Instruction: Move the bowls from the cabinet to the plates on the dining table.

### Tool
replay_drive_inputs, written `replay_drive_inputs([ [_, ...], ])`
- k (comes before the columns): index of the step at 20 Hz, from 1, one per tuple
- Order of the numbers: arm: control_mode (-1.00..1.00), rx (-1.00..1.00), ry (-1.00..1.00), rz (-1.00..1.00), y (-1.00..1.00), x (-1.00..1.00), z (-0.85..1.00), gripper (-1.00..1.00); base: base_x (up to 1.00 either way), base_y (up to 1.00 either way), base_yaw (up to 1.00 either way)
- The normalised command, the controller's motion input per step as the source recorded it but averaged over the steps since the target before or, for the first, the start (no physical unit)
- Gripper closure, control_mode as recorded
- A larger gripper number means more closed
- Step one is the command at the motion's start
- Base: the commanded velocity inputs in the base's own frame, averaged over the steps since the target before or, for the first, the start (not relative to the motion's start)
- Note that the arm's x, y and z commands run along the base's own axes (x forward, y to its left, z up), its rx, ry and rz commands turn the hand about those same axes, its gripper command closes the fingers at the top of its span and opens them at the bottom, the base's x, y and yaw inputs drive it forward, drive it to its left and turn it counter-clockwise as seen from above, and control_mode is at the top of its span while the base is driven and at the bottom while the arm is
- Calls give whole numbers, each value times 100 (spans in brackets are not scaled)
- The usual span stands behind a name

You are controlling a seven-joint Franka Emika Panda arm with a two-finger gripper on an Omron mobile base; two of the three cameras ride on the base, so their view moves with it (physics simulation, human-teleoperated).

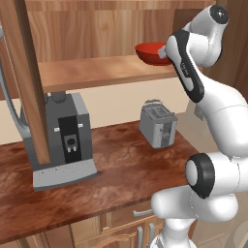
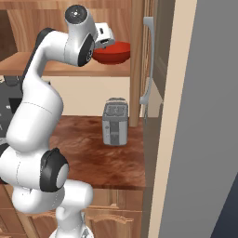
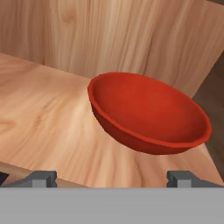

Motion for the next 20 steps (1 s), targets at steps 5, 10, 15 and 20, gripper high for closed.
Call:
replay_drive_inputs([
  [5,-100,-9,0,14,0,10,0,-100,0,0,0],
  [10,-100,-12,1,8,0,13,0,-100,0,0,0],
  [15,-100,-14,3,0,5,28,0,-100,0,0,0],
  [20,-100,-13,9,0,9,36,0,-100,0,0,0],
])
